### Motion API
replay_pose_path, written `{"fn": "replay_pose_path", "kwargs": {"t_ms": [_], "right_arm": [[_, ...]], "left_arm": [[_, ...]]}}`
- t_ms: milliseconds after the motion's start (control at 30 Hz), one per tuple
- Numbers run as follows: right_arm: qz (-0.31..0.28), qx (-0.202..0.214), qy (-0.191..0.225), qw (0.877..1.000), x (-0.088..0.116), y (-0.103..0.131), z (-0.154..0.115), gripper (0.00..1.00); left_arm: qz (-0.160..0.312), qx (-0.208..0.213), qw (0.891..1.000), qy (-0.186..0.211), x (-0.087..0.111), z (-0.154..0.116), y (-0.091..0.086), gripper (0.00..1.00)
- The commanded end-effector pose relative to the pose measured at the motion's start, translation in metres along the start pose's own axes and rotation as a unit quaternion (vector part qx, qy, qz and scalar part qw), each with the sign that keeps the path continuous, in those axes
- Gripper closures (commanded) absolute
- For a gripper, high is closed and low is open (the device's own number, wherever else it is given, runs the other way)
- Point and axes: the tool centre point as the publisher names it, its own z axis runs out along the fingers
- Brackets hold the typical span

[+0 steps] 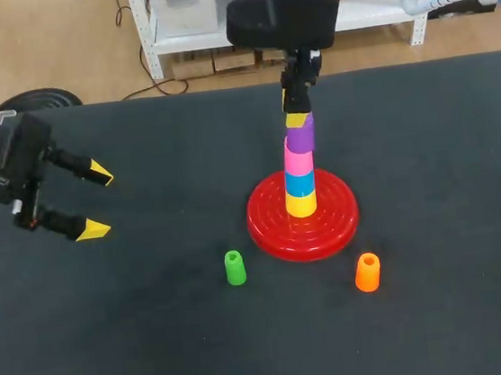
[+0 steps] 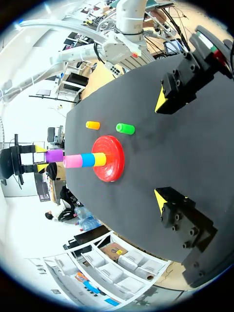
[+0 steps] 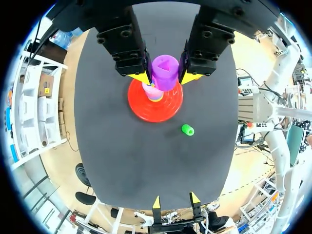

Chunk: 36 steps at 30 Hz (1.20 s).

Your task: Pick up and stack the cylinders on the red base in this order: pink,purple,orange,green

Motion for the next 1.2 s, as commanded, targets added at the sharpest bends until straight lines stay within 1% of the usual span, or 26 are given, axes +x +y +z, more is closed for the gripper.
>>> {"fn": "replay_pose_path", "kwargs": {"t_ms": [33, 500, 933, 1200], "right_arm": [[-0.001, -0.002, -0.002, 1.0, 0.0, -0.002, 0.002, 1.0], [-0.002, -0.001, -0.003, 1.0, 0.0, -0.015, 0.007, 1.0], [-0.004, -0.003, -0.003, 1.0, -0.001, -0.015, 0.012, 1.0], [-0.006, 0.006, -0.004, 1.0, -0.002, -0.016, 0.005, 1.0]], "left_arm": [[0.001, -0.001, 1.0, -0.001, 0.001, 0.001, 0.0, 0.0], [0.001, -0.001, 1.0, -0.001, 0.001, 0.001, 0.0, 0.0], [0.001, -0.001, 1.0, -0.001, 0.001, 0.001, 0.0, 0.0], [0.001, -0.001, 1.0, -0.001, 0.001, 0.001, 0.0, 0.0]]}}
